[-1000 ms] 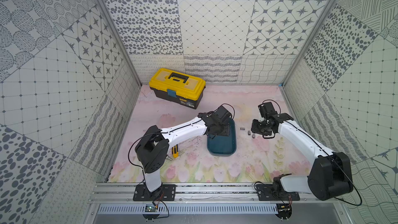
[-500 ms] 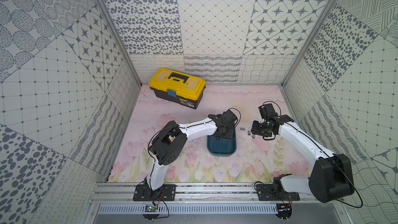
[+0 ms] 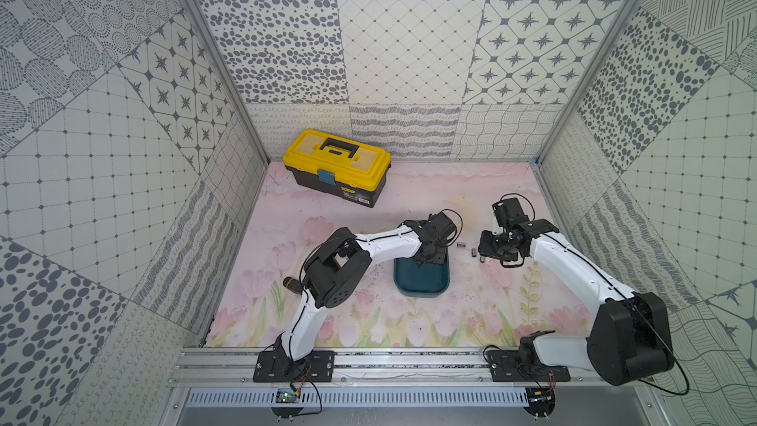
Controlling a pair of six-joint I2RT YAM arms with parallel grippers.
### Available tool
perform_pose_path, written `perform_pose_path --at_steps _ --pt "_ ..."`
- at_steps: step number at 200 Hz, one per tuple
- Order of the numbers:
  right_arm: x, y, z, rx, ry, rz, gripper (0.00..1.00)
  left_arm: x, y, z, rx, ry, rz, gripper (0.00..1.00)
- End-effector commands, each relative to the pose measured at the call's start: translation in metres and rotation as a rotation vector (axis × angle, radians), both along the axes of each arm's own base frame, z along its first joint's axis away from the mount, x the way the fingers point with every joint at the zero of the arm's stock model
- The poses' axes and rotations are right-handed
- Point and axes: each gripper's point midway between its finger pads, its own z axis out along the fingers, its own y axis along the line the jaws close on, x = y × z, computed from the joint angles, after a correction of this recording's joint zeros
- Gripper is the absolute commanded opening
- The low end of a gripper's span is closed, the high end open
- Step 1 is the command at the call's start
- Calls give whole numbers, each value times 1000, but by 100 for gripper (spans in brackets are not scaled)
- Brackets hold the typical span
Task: Take out the socket from the storage box
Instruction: Pick up the socket head from the storage box.
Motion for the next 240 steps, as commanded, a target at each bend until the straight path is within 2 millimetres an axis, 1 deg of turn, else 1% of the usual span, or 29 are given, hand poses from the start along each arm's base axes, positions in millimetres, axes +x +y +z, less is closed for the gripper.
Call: perform_pose_path --at_steps 1,12,27,39,58,82,92,111,145,160,182,218,240 --pt "3 -1 2 -1 -27 8 43 11 4 -7 63 -61 -4 46" --pt "3 -2 2 -1 -28 7 43 12 5 -9 67 -61 -1 45" --pt "3 -3 3 -2 -30 7 43 12 5 -9 69 -61 -1 40" --pt "3 -3 3 -1 -29 7 43 13 4 -9 69 -64 -2 35" --pt "3 -3 2 -2 -28 6 43 12 5 -6 67 -66 -6 24" --pt "3 -3 1 -1 -25 7 43 10 6 0 56 -65 -3 16" --pt "3 -3 2 1 -25 6 43 9 7 4 51 -69 -3 14" --pt "3 -3 2 5 -24 6 43 6 9 13 38 -75 -5 13" --pt "4 -1 3 14 -26 8 43 3 11 40 4 -102 -13 13" --pt "4 -1 4 18 -27 7 43 1 15 52 4 -107 -16 12" --pt "5 0 3 22 -25 8 43 0 23 75 -13 -128 -15 12" --pt "4 1 1 28 -21 10 43 8 50 110 -42 -168 27 12" --pt "4 2 3 32 -24 13 43 16 76 126 -52 -186 76 12"
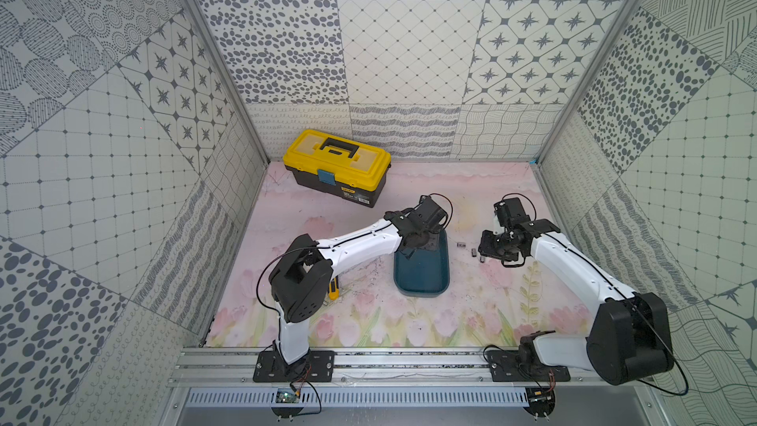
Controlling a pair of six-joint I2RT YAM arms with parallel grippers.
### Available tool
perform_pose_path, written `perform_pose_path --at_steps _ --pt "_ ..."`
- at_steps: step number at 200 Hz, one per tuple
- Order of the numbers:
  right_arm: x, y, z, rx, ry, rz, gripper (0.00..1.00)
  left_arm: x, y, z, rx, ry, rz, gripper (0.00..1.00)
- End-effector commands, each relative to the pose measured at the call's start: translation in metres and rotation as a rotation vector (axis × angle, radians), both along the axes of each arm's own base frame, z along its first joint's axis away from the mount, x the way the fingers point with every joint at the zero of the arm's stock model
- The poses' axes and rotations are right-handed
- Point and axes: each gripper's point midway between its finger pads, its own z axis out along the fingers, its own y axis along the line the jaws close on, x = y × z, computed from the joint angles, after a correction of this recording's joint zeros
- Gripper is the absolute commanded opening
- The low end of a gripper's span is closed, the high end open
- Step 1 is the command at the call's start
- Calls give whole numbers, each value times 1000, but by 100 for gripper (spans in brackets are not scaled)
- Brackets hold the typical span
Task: Take out the socket from the storage box
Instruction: Pick up the socket head from the storage box, then place the socket head at the center of the board.
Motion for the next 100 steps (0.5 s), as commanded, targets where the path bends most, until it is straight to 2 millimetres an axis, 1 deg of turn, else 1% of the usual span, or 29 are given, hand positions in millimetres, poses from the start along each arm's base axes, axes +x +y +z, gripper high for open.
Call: perform_pose_path --at_steps 1,27,54,77,100 --pt "4 1 2 10 -28 9 43 6 40 22 20 -18 42 12" --pt "4 2 2 18 -29 9 43 18 76 25 7 -15 117 12" --pt "4 4 2 27 -32 8 43 26 107 13 27 -1 181 12" --pt "4 5 3 34 -32 8 43 33 122 -4 27 19 217 12" --pt "3 5 2 35 -29 7 43 40 130 -20 44 39 235 12"
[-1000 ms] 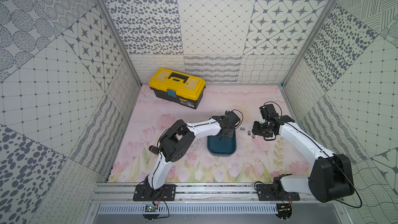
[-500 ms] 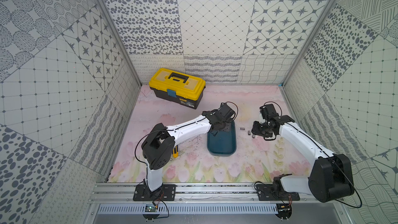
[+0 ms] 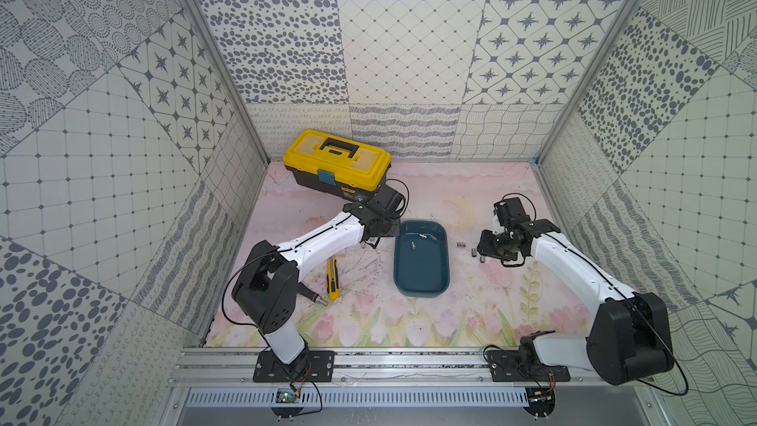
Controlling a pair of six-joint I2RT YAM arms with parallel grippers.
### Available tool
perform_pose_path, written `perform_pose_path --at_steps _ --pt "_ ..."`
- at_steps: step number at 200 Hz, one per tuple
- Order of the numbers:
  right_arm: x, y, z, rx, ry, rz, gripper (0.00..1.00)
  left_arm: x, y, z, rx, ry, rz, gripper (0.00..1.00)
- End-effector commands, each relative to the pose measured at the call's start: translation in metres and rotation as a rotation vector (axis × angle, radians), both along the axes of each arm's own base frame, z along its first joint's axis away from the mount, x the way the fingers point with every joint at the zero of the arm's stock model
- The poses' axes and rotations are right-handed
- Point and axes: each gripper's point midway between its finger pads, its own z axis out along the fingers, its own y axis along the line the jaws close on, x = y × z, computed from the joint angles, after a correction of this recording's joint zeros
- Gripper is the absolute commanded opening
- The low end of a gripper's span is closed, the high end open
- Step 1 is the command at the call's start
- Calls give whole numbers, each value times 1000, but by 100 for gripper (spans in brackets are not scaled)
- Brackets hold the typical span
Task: Take out the socket from the storage box
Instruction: Place the socket head at the center of the board.
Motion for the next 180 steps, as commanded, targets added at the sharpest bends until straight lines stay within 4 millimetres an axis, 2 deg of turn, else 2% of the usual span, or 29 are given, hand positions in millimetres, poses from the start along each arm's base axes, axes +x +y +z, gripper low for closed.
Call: perform_pose_path --at_steps 1,38,53,89,131,180 --pt "2 1 2 15 -25 0 43 11 13 -16 8 13 18 12" --pt "2 2 1 19 -25 2 43 16 19 -45 52 58 34 12" --pt "2 1 1 17 -24 0 43 23 16 -53 46 46 35 13" --pt "2 2 0 17 -20 1 43 23 16 -77 53 87 40 13" --pt "3 2 1 20 -26 2 44 22 18 -93 71 109 44 14" --pt "2 2 2 23 -28 1 44 20 19 -103 78 124 45 17"
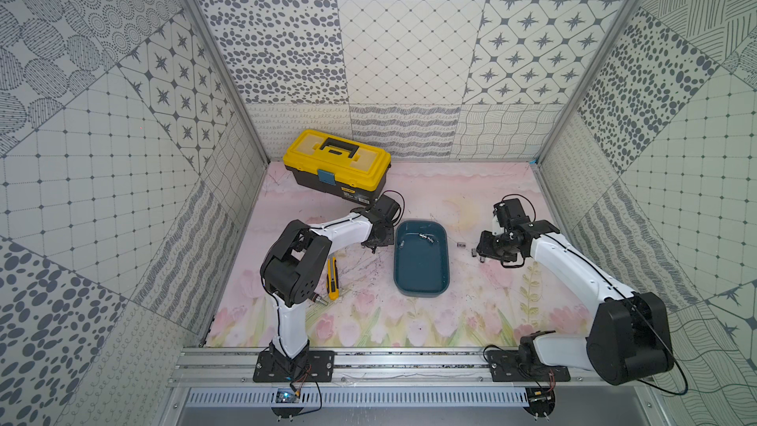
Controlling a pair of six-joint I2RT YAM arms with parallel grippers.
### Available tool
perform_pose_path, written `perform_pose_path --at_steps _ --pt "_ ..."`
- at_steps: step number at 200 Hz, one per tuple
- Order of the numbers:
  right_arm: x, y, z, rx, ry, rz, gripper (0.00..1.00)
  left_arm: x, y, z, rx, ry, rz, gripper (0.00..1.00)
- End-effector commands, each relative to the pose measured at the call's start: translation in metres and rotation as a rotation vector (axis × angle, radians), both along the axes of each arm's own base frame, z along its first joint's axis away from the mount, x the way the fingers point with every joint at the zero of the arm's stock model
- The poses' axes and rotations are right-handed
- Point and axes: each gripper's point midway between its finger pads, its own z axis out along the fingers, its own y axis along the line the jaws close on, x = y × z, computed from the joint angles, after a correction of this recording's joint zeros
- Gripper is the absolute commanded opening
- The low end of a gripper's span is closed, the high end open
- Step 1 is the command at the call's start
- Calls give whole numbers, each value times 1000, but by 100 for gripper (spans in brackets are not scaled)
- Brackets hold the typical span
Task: Take out the socket from the storage box
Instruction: Place the socket head at the center of the board.
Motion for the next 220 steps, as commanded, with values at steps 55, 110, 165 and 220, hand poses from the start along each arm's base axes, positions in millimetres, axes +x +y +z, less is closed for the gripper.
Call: perform_pose_path --at_steps 55,110,165,220 --pt "4 0 7 13 -42 -4 44 6 -1 -1 -17 -20 -1 29" --pt "5 1 10 18 -49 -2 44 6 -1 14 -21 -40 -4 34" --pt "8 7 19 58 -65 -4 44 6 2 46 -36 -90 -6 41" --pt "13 37 47 249 -96 -15 47 -5 0 86 -96 -111 -23 46"
